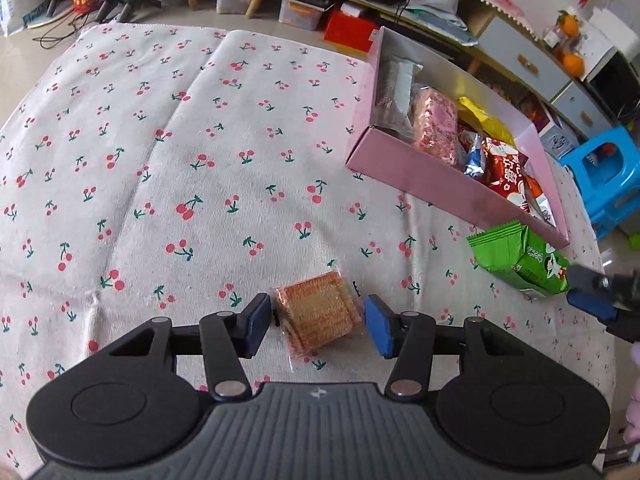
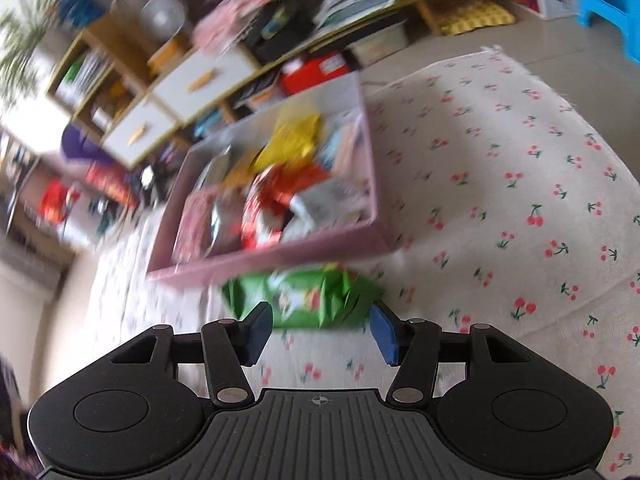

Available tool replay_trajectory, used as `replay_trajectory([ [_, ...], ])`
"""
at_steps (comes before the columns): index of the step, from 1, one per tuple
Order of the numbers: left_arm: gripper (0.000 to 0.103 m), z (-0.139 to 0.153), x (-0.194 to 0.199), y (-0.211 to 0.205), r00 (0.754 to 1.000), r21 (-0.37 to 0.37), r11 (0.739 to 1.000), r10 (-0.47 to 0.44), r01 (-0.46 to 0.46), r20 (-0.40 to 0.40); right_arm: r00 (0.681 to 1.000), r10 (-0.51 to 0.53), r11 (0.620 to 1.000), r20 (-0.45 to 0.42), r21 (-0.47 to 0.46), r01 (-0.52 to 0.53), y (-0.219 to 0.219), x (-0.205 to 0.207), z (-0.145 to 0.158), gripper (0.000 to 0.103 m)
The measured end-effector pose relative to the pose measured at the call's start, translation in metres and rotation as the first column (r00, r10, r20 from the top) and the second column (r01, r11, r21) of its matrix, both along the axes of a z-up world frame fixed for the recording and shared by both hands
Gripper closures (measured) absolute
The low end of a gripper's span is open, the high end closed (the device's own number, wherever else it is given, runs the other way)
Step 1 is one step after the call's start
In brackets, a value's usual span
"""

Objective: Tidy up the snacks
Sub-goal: 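Lift the wafer packet with the left tool while the right tool grasps the green cartoon packet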

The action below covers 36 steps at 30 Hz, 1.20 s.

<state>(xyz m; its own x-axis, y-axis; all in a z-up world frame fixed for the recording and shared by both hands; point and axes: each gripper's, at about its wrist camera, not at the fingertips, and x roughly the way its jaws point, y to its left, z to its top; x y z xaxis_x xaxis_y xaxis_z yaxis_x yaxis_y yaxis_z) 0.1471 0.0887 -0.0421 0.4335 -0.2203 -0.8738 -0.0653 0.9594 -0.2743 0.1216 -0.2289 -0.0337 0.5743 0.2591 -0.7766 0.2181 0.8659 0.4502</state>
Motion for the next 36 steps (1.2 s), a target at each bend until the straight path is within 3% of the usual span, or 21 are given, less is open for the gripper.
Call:
replay_trajectory([
  [5,0.055,0.0,0.001,-0.006,1.0,0.0,1.0,-0.009,0.009,0.004,0.994,-0.1,0.994,0.033,0.037,0.098,-0.005,0.011,-0.011,0.048],
  [10,0.055,-0.001,0.001,-0.011,1.0,0.005,1.0,-0.024,0.023,0.013,0.996,-0.088,0.995,0.029,0.04,0.087,-0.001,0.019,-0.02,0.051],
  [18,0.055,-0.001,0.0,-0.011,0.999,0.008,0.999,-0.035,0.035,0.015,0.987,0.139,0.99,-0.076,0.004,-0.139,0.021,0.01,-0.018,0.051],
  [20,0.055,-0.001,0.0,-0.013,0.999,0.007,0.999,-0.041,0.041,0.014,0.97,0.198,0.98,-0.142,-0.005,-0.201,0.029,0.007,-0.023,0.062],
  [22,0.055,-0.001,0.0,-0.015,0.999,0.005,0.999,-0.049,0.049,0.014,0.954,0.245,0.968,-0.173,-0.015,-0.252,0.036,0.002,-0.024,0.062],
  [25,0.053,0.002,-0.002,-0.016,0.996,-0.008,0.996,-0.084,0.085,0.029,0.938,0.323,0.938,-0.126,-0.084,-0.335,0.045,-0.005,-0.011,0.057],
  [26,0.049,0.004,-0.003,-0.017,0.993,-0.005,0.994,-0.108,0.109,0.045,0.936,0.334,0.934,-0.113,-0.096,-0.345,0.045,-0.006,-0.006,0.048],
  [29,0.033,0.011,-0.009,-0.021,0.97,0.032,0.978,-0.208,0.206,0.121,0.936,0.345,0.923,-0.066,-0.155,-0.351,0.044,-0.011,0.001,0.028],
  [31,0.028,0.014,-0.015,-0.026,0.941,0.082,0.957,-0.29,0.279,0.175,0.933,0.358,0.906,-0.049,-0.225,-0.359,0.047,-0.012,0.003,0.026],
  [34,0.02,0.014,-0.025,-0.031,0.873,0.17,0.904,-0.424,0.392,0.24,0.915,0.401,0.856,-0.049,-0.335,-0.393,0.054,-0.011,-0.005,0.023],
  [36,0.018,0.009,-0.029,-0.033,0.841,0.215,0.872,-0.483,0.439,0.244,0.899,0.435,0.823,-0.055,-0.381,-0.422,0.06,-0.01,-0.011,0.023],
])
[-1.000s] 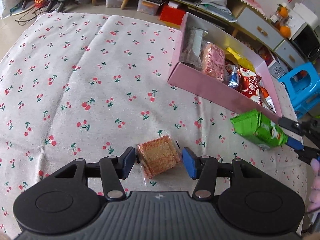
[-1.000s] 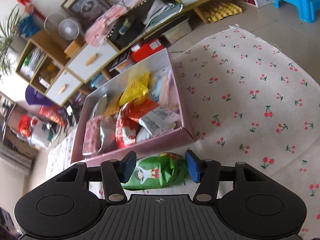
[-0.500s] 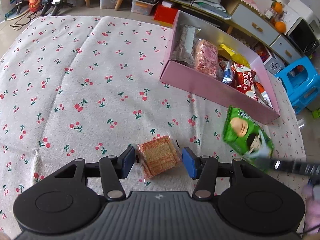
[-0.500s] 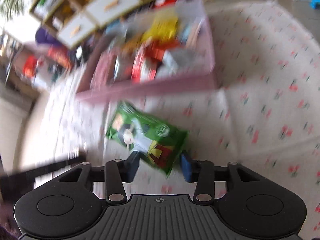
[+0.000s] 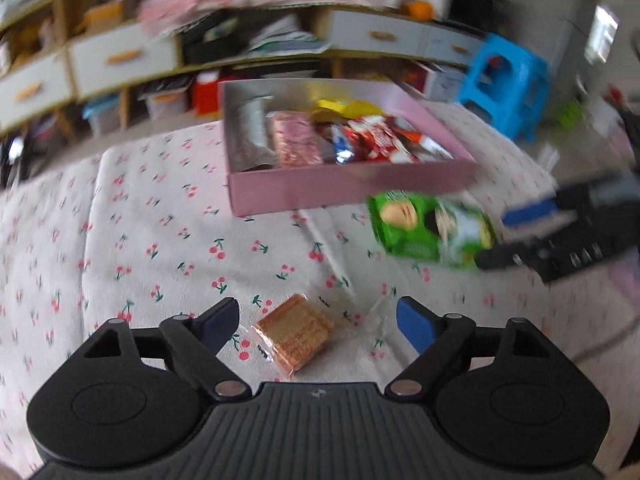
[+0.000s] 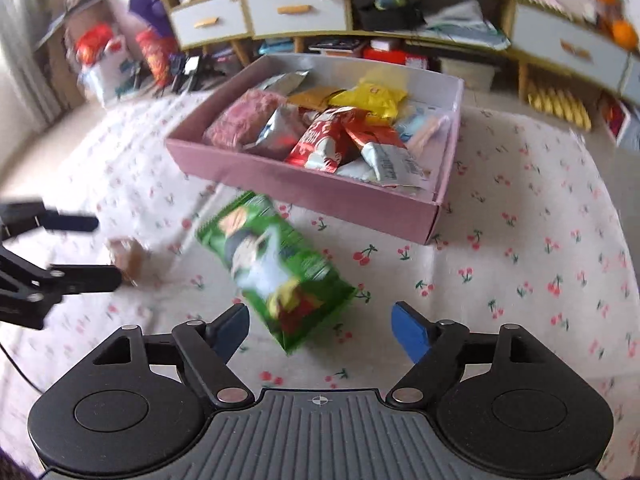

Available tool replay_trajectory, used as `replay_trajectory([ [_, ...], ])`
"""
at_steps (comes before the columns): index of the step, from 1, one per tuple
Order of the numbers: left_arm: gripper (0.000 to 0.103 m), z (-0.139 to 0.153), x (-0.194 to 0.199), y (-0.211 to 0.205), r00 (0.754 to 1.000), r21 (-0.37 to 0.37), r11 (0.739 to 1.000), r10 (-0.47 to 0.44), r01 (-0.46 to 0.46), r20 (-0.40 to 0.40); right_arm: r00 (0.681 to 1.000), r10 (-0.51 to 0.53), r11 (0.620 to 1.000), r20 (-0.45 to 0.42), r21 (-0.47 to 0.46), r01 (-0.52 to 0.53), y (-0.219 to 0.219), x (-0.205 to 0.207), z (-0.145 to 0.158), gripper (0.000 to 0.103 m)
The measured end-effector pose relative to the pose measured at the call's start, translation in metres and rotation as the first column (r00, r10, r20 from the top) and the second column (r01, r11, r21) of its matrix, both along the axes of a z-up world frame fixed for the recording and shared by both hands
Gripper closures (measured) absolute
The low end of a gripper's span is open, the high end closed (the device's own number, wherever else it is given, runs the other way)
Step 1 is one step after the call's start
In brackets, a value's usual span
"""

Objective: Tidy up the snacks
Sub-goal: 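Lift the wafer packet with the left tool while the right tool grasps the green cartoon packet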

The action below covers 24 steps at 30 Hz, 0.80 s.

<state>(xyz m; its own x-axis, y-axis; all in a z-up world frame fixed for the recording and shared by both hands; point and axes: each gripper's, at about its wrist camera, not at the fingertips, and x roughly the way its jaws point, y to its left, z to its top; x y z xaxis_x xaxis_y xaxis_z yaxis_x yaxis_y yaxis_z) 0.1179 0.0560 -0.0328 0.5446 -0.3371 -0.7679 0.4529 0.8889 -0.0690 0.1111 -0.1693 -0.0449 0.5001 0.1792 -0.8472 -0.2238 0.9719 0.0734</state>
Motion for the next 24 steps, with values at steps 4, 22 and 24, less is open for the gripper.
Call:
replay_trajectory([
  [4,0.02,-0.011,0.001,-0.004,0.999,0.066,0.997,-0.042,0.041,0.009,0.998,0.054,0.998,0.017,-0.034,-0.054,0.007,0.0,-0.008,0.022],
  [22,0.05,-0.018,0.009,-0.006,0.998,0.097,0.994,-0.043,0.048,-0.053,0.999,0.052,0.997,0.002,-0.053,-0.052,0.031,0.014,-0.023,0.017],
  [24,0.05,-0.018,0.009,-0.006,0.998,0.095,0.994,-0.04,0.045,-0.056,0.997,0.074,0.996,-0.009,-0.043,-0.075,0.034,0.012,-0.022,0.018],
])
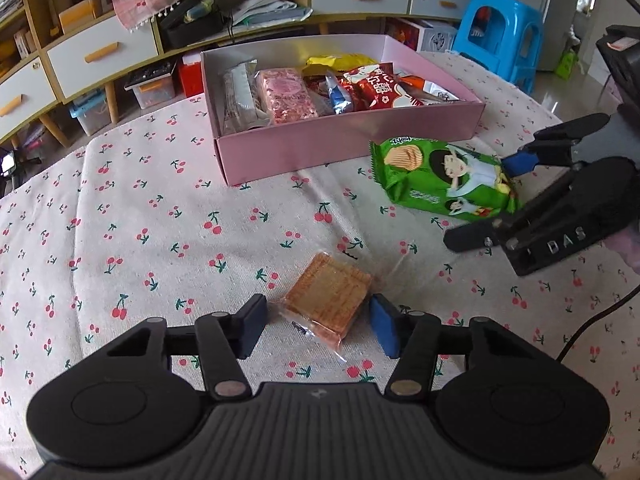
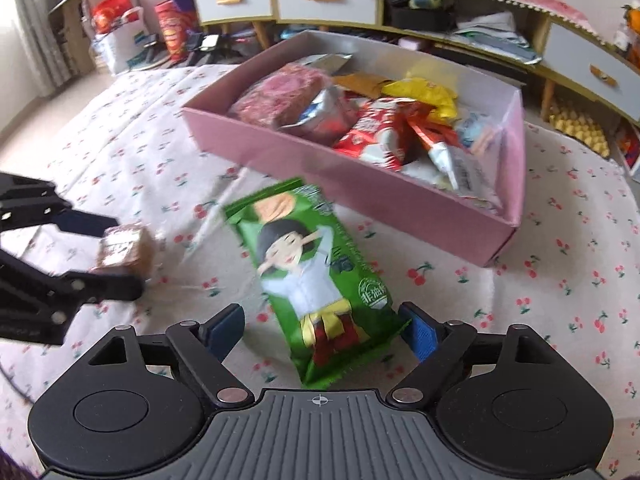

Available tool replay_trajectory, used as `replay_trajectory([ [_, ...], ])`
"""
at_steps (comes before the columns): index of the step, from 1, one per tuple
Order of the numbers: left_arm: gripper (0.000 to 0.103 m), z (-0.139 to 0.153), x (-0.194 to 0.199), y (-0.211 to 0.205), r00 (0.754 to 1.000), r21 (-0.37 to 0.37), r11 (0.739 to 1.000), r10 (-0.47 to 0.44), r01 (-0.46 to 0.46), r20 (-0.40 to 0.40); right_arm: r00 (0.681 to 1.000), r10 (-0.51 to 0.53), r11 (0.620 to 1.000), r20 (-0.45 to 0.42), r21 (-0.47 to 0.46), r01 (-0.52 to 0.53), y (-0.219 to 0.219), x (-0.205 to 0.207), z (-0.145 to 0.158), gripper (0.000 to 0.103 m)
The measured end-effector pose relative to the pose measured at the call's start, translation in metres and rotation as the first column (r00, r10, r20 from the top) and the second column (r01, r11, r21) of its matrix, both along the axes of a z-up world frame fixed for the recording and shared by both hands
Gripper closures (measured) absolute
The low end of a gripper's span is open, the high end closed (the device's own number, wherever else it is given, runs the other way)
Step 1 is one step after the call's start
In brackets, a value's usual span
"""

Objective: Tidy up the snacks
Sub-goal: 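Lift the wafer packet with the left tool while the right tool grasps the green cartoon packet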

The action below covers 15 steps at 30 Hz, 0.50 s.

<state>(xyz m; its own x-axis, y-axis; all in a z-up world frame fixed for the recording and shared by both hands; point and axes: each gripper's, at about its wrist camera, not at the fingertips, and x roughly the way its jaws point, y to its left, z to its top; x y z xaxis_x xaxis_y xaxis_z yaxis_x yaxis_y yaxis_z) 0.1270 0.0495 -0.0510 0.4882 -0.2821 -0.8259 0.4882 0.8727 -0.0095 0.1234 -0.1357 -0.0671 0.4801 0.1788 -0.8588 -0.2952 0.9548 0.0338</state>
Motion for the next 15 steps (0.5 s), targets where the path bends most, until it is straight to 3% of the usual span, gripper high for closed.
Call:
replay_trajectory([
  [10,0.045,-0.0004,0.0,-0.003,1.0,0.012,1.0,0.018,-0.018,0.02,0.999,-0.027,1.0,0.02,-0.013,0.027,0.0042,-0.0001,0.0007,0.019],
  [15,0.052,0.0002,0.0022,-0.005,0.999,0.006,0.999,0.032,-0.032,0.018,0.999,-0.035,0.999,0.042,-0.023,0.036,0.0078,0.0001,-0.001,0.022],
])
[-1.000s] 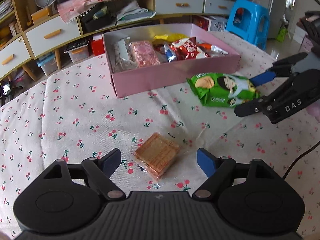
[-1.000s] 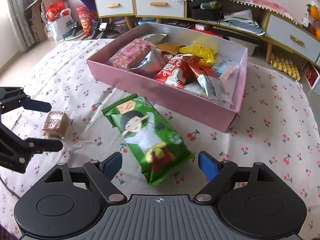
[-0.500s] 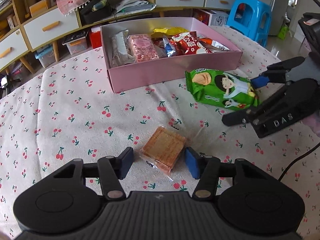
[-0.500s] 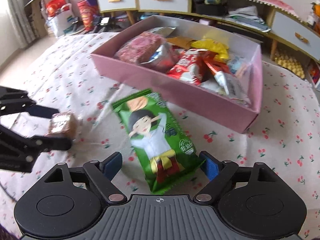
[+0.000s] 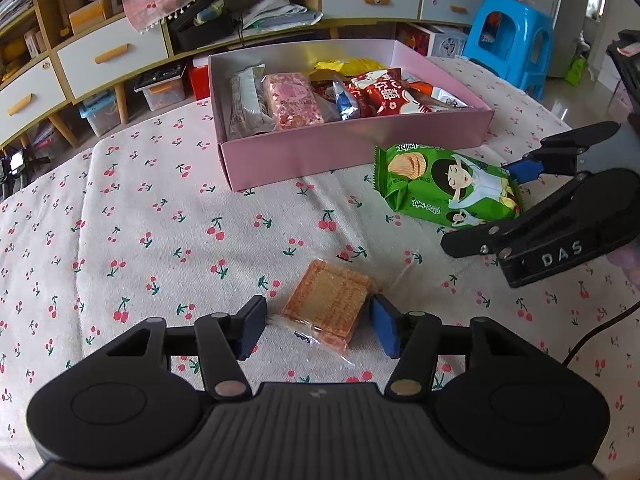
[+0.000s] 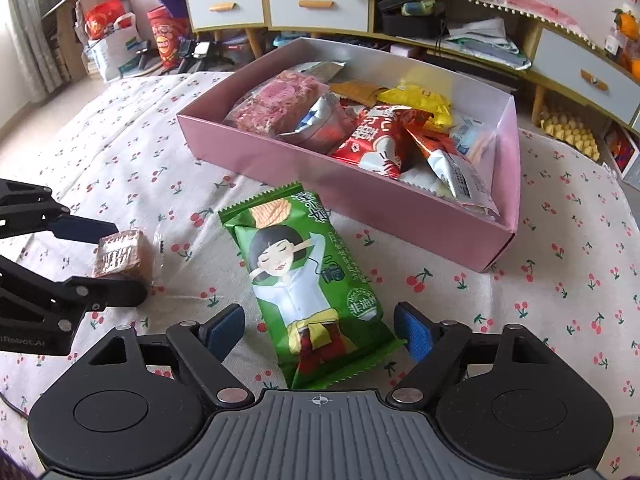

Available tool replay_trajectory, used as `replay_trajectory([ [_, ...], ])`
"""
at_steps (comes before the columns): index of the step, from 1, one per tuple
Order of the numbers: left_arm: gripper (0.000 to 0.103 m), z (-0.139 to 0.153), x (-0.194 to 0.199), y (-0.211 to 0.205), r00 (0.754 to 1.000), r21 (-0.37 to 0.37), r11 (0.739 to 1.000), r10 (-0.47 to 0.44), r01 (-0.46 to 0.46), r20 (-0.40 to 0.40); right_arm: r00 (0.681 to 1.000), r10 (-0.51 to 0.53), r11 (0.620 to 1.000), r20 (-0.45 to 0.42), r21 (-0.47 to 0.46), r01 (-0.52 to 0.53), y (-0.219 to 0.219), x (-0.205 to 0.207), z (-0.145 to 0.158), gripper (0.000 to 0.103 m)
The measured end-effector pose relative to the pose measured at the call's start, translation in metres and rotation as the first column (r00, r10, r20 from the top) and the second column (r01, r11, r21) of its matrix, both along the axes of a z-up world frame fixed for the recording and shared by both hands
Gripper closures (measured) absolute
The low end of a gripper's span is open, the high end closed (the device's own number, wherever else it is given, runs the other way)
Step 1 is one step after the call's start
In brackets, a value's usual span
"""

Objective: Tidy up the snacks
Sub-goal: 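Lift the wafer packet with the left tool while the right tool grasps the green cartoon packet, then carry both packets into the pink box and open both tools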

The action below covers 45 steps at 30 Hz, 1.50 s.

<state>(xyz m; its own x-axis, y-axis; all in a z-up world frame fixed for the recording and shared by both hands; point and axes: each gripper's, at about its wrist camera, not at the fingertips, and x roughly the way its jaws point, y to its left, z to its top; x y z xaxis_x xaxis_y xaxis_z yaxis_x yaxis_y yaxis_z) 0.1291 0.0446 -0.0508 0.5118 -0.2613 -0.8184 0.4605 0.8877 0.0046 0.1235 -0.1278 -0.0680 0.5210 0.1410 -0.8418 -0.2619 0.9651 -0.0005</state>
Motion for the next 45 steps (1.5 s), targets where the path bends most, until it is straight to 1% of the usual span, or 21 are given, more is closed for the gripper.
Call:
replay_trajectory([
  [1,0.053,0.0,0.0,0.0,1.0,-0.002,1.0,0.0,0.0,-0.002,1.0,0.004,1.0,0.006,-0.007,-0.004,0.001,0.0,0.0,0.024],
  [2,0.059,0.001,0.0,-0.001,1.0,-0.004,1.0,-0.002,0.002,-0.002,1.0,0.006,1.0,0.014,-0.018,-0.006,0.003,0.0,0.0,0.029],
  [3,0.064,0.001,0.0,-0.001,1.0,-0.005,1.0,-0.003,0.003,-0.001,1.0,0.005,1.0,0.019,-0.027,-0.004,0.004,0.0,0.001,0.032],
  [4,0.064,0.002,0.0,-0.002,1.0,-0.001,1.0,0.003,-0.003,0.0,1.0,0.001,0.999,0.022,-0.035,0.0,0.005,0.0,0.001,0.039],
  [6,0.067,0.002,0.0,-0.002,1.0,-0.002,1.0,0.009,-0.009,-0.004,1.0,-0.007,1.0,0.022,-0.029,0.007,0.005,0.0,0.003,0.041],
  [9,0.067,0.003,0.0,-0.001,1.0,-0.006,1.0,0.017,-0.017,-0.012,0.999,0.001,0.999,0.035,-0.032,0.0,0.008,-0.002,0.005,0.044],
  [13,0.067,0.007,0.001,0.001,0.999,-0.018,0.999,0.044,-0.045,-0.016,0.999,0.011,1.0,0.036,-0.003,-0.011,0.012,-0.005,0.013,0.054],
  [19,0.067,0.018,0.002,0.008,0.994,-0.082,0.991,0.107,-0.109,-0.029,0.999,0.011,0.998,0.031,0.062,-0.013,0.011,-0.011,0.028,0.054],
  [24,0.067,0.025,0.003,0.011,0.988,-0.116,0.981,0.152,-0.153,-0.023,0.999,0.009,0.994,0.034,0.105,-0.013,0.006,-0.018,0.038,0.054],
  [26,0.067,0.028,0.002,0.012,0.986,-0.125,0.978,0.166,-0.167,-0.019,0.999,0.003,0.99,0.044,0.142,-0.009,0.0,-0.022,0.044,0.054],
  [30,0.067,0.032,0.001,0.012,0.982,-0.141,0.972,0.191,-0.19,-0.006,0.997,-0.035,0.983,0.064,0.183,0.023,-0.014,-0.025,0.055,0.054],
  [34,0.067,0.042,0.001,0.011,0.973,-0.19,0.956,0.231,-0.222,0.027,0.99,-0.102,0.974,0.101,0.214,0.079,-0.031,-0.027,0.069,0.055],
  [38,0.067,0.049,0.007,0.003,0.964,-0.227,0.944,0.258,-0.239,0.06,0.973,-0.187,0.957,0.134,0.25,0.15,-0.053,-0.022,0.081,0.055],
  [40,0.067,0.05,0.014,-0.003,0.962,-0.223,0.945,0.262,-0.24,0.076,0.96,-0.248,0.94,0.13,0.272,0.206,-0.067,-0.015,0.083,0.055],
  [42,0.067,0.05,0.025,-0.009,0.959,-0.226,0.942,0.272,-0.248,0.082,0.945,-0.31,0.915,0.106,0.304,0.266,-0.081,-0.004,0.08,0.055],
  [45,0.067,0.046,0.045,-0.015,0.953,-0.252,0.928,0.296,-0.274,0.056,0.927,-0.369,0.882,0.072,0.342,0.324,-0.097,0.014,0.075,0.055],
])
